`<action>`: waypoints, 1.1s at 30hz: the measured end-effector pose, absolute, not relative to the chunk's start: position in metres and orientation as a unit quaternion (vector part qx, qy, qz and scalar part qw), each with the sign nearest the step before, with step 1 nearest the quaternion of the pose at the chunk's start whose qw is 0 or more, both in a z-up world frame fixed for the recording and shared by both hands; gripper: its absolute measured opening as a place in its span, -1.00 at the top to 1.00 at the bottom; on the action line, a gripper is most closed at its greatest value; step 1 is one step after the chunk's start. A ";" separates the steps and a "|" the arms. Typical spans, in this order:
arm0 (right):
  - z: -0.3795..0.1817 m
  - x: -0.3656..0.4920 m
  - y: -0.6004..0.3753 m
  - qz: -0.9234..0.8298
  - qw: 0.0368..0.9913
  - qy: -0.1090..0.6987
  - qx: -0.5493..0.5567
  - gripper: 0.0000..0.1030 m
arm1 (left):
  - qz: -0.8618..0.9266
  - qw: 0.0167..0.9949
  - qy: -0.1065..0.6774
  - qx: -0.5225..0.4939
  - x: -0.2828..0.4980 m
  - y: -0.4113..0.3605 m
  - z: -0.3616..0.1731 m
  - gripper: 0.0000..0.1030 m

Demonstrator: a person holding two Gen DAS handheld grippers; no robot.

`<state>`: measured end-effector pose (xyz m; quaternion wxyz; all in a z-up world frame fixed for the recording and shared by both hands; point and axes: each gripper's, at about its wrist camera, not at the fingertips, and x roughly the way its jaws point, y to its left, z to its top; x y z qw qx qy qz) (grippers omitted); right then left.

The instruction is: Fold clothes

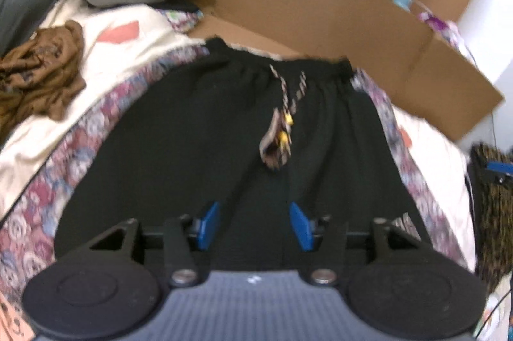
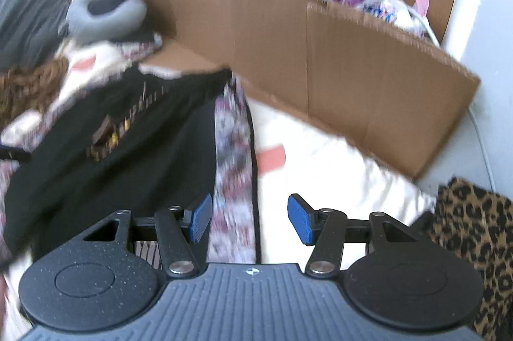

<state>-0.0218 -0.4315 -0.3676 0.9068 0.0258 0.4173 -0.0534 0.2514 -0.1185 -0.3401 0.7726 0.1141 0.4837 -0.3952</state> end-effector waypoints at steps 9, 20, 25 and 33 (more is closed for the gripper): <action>-0.399 -0.085 -0.441 -0.066 0.891 0.445 0.066 -0.13 | -0.403 0.737 0.527 0.129 0.210 -0.092 -0.357 -0.03; -0.428 -0.128 -0.442 -0.090 0.874 0.466 0.109 -0.02 | -0.441 0.691 0.562 0.109 0.183 -0.085 -0.376 -0.04; -0.445 -0.142 -0.449 -0.106 0.860 0.480 0.135 0.12 | -0.453 0.673 0.573 0.115 0.177 -0.083 -0.382 -0.05; -0.462 -0.147 -0.453 -0.102 0.842 0.500 0.174 0.23 | -0.464 0.637 0.605 0.108 0.167 -0.075 -0.397 -0.06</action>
